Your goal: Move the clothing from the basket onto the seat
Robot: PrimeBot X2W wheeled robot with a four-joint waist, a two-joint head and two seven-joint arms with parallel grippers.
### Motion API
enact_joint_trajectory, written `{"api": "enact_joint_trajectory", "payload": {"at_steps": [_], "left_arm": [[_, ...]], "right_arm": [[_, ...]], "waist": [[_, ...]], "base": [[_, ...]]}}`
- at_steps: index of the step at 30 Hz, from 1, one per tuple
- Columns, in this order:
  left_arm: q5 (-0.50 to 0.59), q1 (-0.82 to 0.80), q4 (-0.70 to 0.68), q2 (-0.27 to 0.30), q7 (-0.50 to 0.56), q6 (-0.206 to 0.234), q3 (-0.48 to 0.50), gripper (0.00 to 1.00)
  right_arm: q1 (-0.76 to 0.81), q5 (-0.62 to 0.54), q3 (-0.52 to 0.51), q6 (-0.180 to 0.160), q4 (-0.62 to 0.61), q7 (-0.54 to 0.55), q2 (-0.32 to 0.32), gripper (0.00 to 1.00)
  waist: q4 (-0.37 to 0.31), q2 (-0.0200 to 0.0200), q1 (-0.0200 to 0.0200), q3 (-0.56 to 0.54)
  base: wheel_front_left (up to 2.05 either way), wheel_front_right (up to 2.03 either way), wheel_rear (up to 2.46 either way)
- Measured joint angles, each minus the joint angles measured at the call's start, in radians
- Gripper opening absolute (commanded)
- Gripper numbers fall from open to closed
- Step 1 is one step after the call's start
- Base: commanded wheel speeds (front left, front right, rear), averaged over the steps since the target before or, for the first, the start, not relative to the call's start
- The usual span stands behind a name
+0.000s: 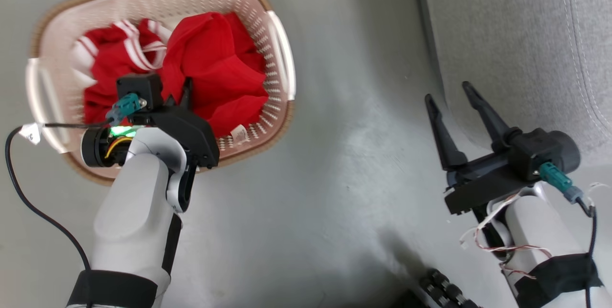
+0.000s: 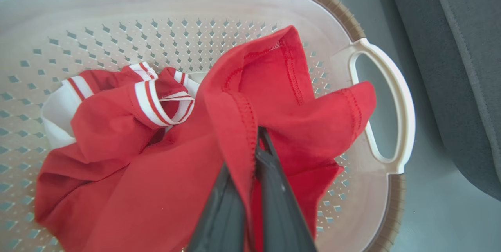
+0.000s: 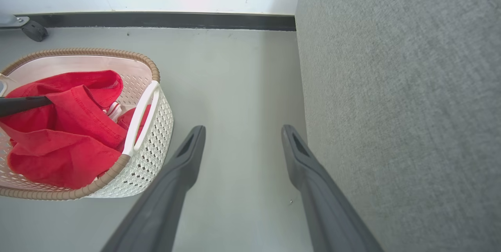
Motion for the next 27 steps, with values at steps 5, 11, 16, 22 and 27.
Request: {"api": "enact_joint_trajectory", "payload": {"at_steps": [5, 11, 16, 22, 27], "left_arm": [[-0.017, 0.019, -0.009, -0.006, -0.060, -0.033, 0.003, 0.00], [-0.046, 0.073, -0.042, -0.015, -0.139, -0.057, 0.002, 0.00], [-0.061, 0.104, -0.081, -0.018, -0.181, -0.073, -0.003, 0.00], [-0.071, 0.149, -0.143, -0.021, -0.192, -0.086, -0.021, 0.00], [-0.080, 0.190, -0.202, -0.022, -0.200, -0.087, -0.035, 0.00]], "right_arm": [[0.001, 0.000, -0.026, 0.000, 0.017, 0.000, -0.029, 1.00], [0.011, 0.001, -0.060, 0.000, 0.031, 0.000, -0.052, 1.00], [0.042, 0.001, -0.075, 0.000, 0.044, 0.000, -0.059, 1.00], [0.090, 0.001, -0.077, 0.000, 0.057, 0.000, -0.060, 1.00], [0.121, 0.001, -0.073, 0.000, 0.066, 0.000, -0.056, 1.00]], "waist": [[0.050, 0.0000, 0.0000, -0.060], [0.118, -0.0002, -0.0001, -0.156], [0.161, -0.0002, -0.0001, -0.230], [0.204, -0.0002, -0.0001, -0.321], [0.234, -0.0002, -0.0002, -0.397]], "base": [[0.00, 0.00, 0.00], [0.00, 0.00, 0.00], [0.00, 0.00, 0.00], [0.00, 0.00, 0.00], [0.00, 0.00, 0.00]]}}
